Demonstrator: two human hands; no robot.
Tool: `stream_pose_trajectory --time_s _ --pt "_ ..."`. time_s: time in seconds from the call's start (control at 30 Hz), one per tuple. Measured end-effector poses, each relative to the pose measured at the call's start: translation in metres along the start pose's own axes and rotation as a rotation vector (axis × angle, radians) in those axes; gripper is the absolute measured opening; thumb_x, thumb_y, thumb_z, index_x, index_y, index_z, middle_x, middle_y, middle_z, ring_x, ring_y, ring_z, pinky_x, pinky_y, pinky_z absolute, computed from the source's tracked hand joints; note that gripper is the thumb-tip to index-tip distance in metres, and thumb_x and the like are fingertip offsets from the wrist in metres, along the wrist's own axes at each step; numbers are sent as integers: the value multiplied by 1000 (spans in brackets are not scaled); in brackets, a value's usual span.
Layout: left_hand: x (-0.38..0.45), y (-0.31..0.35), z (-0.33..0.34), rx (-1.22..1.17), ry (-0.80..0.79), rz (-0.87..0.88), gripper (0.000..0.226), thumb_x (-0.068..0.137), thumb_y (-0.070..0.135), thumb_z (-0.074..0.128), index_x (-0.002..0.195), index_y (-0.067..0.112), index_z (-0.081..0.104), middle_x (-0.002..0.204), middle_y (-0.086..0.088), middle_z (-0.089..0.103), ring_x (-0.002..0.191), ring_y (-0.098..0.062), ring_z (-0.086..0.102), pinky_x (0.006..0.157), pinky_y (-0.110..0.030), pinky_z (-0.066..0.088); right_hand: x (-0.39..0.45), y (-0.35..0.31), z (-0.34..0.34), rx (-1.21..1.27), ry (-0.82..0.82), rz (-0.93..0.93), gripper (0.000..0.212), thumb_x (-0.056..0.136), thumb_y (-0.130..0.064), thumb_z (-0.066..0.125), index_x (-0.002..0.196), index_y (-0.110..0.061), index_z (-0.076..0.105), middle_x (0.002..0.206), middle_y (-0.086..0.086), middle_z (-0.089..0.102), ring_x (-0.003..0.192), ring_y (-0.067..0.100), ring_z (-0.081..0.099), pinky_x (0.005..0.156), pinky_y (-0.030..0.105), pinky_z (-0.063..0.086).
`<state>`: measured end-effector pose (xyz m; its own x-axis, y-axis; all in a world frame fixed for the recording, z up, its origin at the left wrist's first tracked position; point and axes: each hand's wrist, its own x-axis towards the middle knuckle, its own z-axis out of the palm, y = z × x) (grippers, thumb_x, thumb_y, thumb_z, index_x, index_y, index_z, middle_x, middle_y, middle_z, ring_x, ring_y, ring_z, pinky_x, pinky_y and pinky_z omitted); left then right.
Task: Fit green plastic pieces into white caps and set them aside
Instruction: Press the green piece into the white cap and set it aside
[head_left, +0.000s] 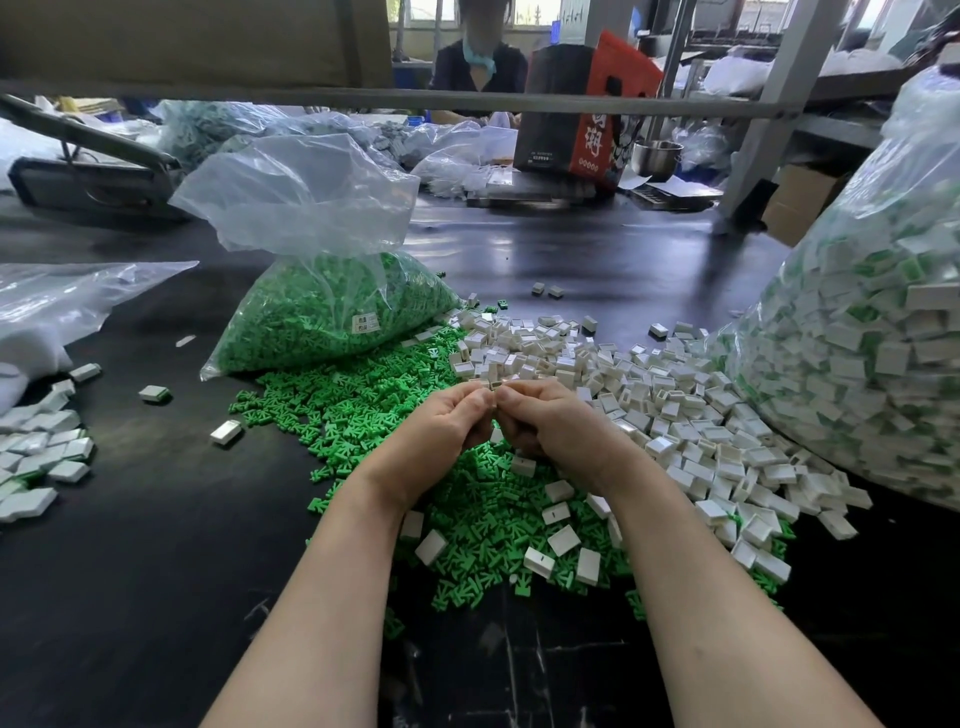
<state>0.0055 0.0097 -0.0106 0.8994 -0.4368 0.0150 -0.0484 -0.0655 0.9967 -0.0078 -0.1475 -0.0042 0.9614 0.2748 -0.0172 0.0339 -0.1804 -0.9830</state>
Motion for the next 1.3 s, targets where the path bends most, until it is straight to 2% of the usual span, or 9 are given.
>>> stream_pose_trajectory --time_s 0.23,0.43,0.6,0.8,0.9,1.07,1.17,1.23,1.3 --pt "-1 -2 2 23 11 21 28 105 19 38 104 20 66 96 -10 53 87 -18 46 89 -32 44 -1 0 2 -50 12 -25 38 105 -22 41 68 -15 46 52 -13 40 47 4 34 52 20 31" --pt "1 -2 2 18 24 18 26 105 18 40 104 20 65 84 6 60 75 1 55 82 -19 50 -1 -1 4 -26 23 -43 40 105 -20 41 67 -20 51 52 -12 41 44 2 36 47 16 32" --pt "-1 1 -1 89 20 21 30 104 20 42 110 -4 59 89 -10 52 82 -17 47 83 -34 42 -1 2 3 -59 63 -78 35 105 -21 42 71 -15 49 53 -13 41 46 1 35 48 16 32" --pt "-2 6 -4 128 143 118 12 97 20 57 96 13 67 76 3 61 64 2 54 65 -13 46 -2 0 1 -46 94 -159 34 104 -24 45 74 -9 50 56 -9 39 53 7 34 54 19 32" --pt "-4 9 -4 49 177 168 5 90 13 65 92 16 69 71 7 70 62 3 60 59 -9 45 -3 -5 1 65 90 -152 45 101 -42 43 69 -12 50 53 -7 39 49 9 33 50 19 31" --pt "-4 10 1 34 254 196 10 83 15 74 87 25 72 85 5 75 84 -7 69 76 -16 53 -4 -11 1 84 101 24 68 88 -72 26 64 -17 57 53 -1 46 44 11 36 44 22 28" --pt "-3 12 4 78 290 215 14 82 16 75 82 30 73 88 5 73 83 -4 67 76 -14 51 -5 -12 4 48 58 79 76 83 -76 22 70 -12 61 53 -1 48 40 7 41 39 16 34" --pt "-3 14 6 84 279 230 15 82 12 75 82 27 73 91 -2 68 80 -4 65 76 -16 52 -4 -11 6 107 36 100 77 86 -75 25 72 -9 62 54 0 49 41 8 42 40 18 38" --pt "-3 15 7 92 273 220 14 81 11 75 84 25 74 96 -5 66 89 -11 66 85 -22 52 -3 -10 7 171 27 104 69 94 -69 27 71 -12 59 54 -2 50 44 9 41 43 22 37"
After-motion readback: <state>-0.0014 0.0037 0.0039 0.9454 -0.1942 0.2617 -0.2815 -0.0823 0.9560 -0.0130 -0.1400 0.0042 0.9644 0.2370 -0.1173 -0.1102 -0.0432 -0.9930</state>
